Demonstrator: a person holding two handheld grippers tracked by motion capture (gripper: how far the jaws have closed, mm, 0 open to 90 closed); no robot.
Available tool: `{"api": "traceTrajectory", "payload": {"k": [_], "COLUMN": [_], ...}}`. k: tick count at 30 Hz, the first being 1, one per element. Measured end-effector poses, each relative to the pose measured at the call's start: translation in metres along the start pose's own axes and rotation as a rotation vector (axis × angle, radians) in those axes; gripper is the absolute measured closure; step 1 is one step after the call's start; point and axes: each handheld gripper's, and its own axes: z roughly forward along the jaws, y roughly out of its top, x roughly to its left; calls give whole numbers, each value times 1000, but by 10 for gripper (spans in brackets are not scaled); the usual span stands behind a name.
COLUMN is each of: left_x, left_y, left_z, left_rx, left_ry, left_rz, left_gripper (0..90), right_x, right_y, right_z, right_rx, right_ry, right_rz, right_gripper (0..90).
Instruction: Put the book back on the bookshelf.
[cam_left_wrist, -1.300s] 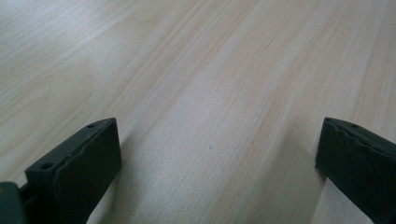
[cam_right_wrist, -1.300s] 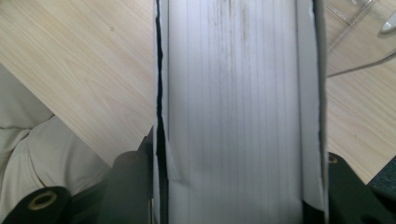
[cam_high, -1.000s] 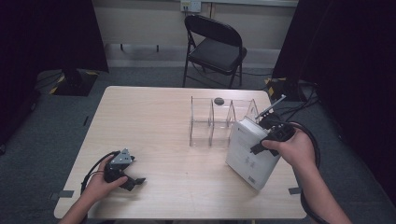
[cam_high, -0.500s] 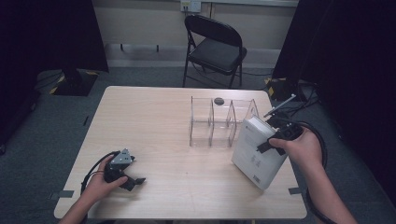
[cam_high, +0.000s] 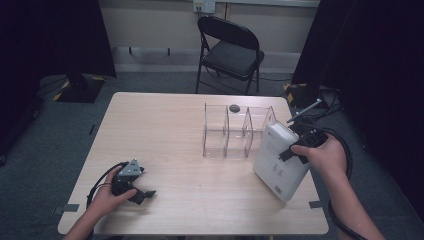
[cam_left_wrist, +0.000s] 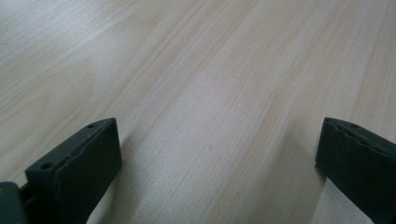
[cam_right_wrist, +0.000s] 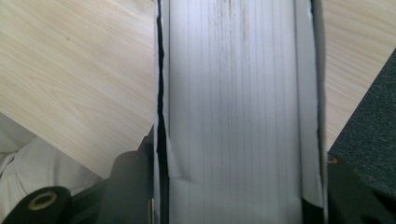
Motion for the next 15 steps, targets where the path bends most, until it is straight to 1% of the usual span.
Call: {"api": "traceTrajectory", "payload": {"k": [1, 2, 3, 4, 6, 7, 8, 9, 10, 11, 15], "left_x": [0, 0, 0, 0, 0, 0, 0, 0, 0, 0, 0], "left_y": [0, 0, 0, 0, 0, 0, 0, 0, 0, 0, 0], "left_z": [0, 0, 0, 0, 0, 0, 0, 0, 0, 0, 0], "left_rx": [1, 0, -1, 0, -2, 0, 0, 0, -2, -2, -1], "left_ry": [0, 0, 0, 0, -2, -2, -2, -2, -1, -2, -2], "left_rz": [0, 0, -2, -1, -2, 0, 0, 0, -2, -1, -2], "left_gripper": [0, 0, 0, 0, 0, 0, 0, 0, 0, 0, 0], "right_x": [0, 0, -1, -1, -1, -2, -2, -3, -3, -3, -4], "right_y": [0, 1, 2, 2, 3, 4, 4, 5, 6, 7, 11], "right_z": [0, 0, 0, 0, 1, 1, 0, 0, 0, 0, 0], "right_rx": [3, 4, 5, 7, 7, 7, 8, 8, 12, 10, 17], "right_ry": [-13, -16, -21, -18, -20, -22, -22, -12, -12, -21, -27], "right_rz": [2, 7, 2, 8, 35, 26, 32, 43, 43, 41, 41], "right_gripper": [523, 523, 523, 523, 523, 523, 523, 523, 523, 523, 523]}}
